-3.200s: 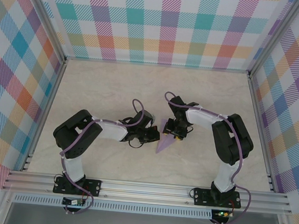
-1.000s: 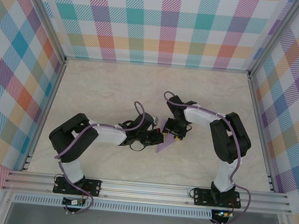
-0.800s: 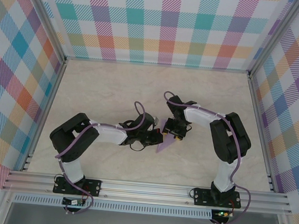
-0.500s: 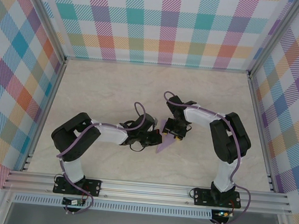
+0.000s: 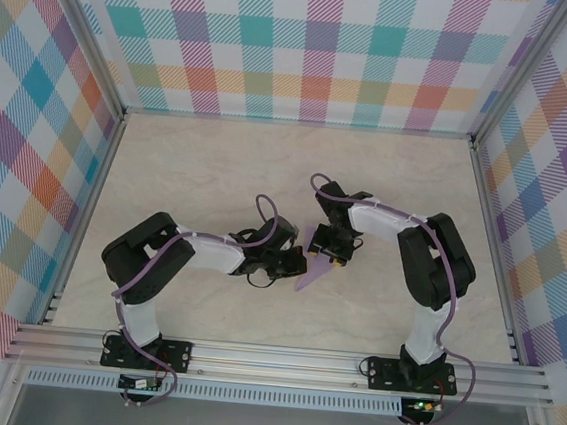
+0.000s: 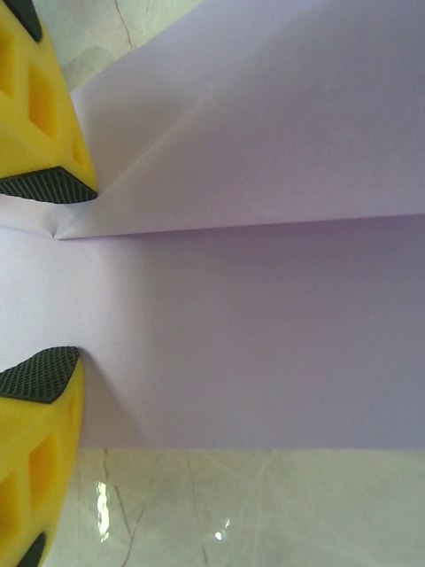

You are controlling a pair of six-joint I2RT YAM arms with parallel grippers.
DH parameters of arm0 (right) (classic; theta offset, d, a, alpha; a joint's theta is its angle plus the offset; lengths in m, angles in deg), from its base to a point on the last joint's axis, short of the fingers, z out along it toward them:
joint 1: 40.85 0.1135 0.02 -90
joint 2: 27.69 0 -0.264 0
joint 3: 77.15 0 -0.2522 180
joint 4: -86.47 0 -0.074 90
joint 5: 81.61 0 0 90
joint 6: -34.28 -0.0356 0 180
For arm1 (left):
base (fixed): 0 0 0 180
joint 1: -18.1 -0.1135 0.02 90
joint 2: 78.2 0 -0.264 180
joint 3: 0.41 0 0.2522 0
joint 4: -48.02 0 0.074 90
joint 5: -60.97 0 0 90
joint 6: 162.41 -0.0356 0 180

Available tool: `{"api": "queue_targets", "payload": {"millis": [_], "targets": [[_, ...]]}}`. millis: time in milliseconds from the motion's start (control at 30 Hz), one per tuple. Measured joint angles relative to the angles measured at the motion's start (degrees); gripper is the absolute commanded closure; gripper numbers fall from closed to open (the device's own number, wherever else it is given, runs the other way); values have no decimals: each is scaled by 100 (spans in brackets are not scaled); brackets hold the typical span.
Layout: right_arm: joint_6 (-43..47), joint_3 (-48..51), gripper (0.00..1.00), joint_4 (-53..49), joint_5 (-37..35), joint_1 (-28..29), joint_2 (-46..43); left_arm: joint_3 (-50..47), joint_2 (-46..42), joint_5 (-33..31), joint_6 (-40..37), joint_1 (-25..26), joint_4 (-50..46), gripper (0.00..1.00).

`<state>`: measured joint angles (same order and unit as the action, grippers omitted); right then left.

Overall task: Fold a paper plane with a square sheet of paper (pick it up from the middle)
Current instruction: Fourth fold the wing at the center of the table.

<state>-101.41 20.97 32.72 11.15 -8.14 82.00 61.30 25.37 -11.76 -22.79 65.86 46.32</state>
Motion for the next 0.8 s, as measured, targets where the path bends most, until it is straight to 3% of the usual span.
{"api": "queue_targets", "payload": {"millis": [400, 800], "targets": [[4, 4, 46, 2, 28, 0, -46, 105, 59, 4, -24, 0, -181, 100], [431, 94, 44, -7, 282, -50, -852, 118, 96, 66, -85, -4, -173, 100]]}}
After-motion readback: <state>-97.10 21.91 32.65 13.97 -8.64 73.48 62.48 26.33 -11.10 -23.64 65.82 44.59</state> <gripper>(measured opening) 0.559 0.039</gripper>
